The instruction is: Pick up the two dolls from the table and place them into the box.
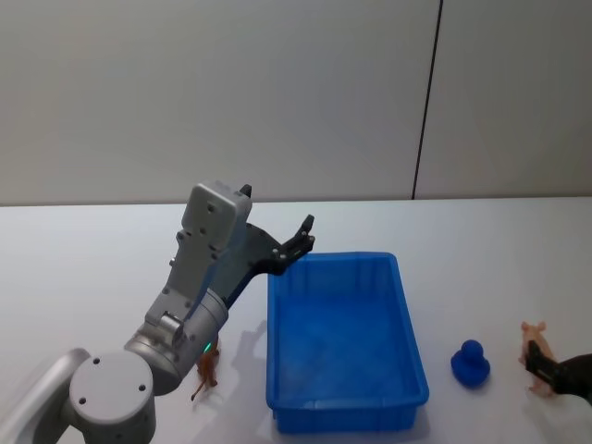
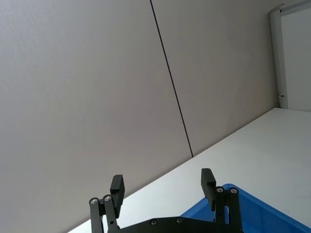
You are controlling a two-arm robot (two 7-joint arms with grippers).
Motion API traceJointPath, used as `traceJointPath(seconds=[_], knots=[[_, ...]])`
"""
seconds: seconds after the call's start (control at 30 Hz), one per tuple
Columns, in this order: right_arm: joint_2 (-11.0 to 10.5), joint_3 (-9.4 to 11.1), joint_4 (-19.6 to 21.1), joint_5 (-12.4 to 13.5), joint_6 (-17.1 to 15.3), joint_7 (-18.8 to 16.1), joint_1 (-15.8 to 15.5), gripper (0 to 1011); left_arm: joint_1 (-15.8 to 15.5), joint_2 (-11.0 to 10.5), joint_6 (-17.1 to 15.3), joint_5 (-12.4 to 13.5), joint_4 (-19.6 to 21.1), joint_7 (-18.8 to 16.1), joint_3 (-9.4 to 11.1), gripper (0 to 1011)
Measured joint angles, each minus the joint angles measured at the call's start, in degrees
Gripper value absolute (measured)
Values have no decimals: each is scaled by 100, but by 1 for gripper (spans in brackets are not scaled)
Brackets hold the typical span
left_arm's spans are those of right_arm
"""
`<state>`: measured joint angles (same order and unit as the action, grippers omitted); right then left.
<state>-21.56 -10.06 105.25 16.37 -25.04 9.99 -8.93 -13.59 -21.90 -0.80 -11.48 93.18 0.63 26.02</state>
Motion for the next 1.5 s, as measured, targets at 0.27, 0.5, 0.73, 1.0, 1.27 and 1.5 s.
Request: traceJointPath(seconds=[0.27,0.5,0.73,1.0,1.27,1.5], knots=[[231,-81,-413,-95,-205,-62,259,1004,0,0,0,0,0,0,0,1001],[424,-136,-746,-173,-302,-38,464,1004,0,0,0,0,0,0,0,1001],[599,-179,-1049,-221,-351,-11,646,1003,0,0,0,0,0,0,0,1001],[714,-205,-1245,-254,-377,6,763,964,0,0,0,0,0,0,0,1001],[768,-219,-1338,-269,-392,14,821,767,0,0,0,0,0,0,0,1001],[799,-225,-1388,-277,-398,19,851,536,0,0,0,0,0,0,0,1001]])
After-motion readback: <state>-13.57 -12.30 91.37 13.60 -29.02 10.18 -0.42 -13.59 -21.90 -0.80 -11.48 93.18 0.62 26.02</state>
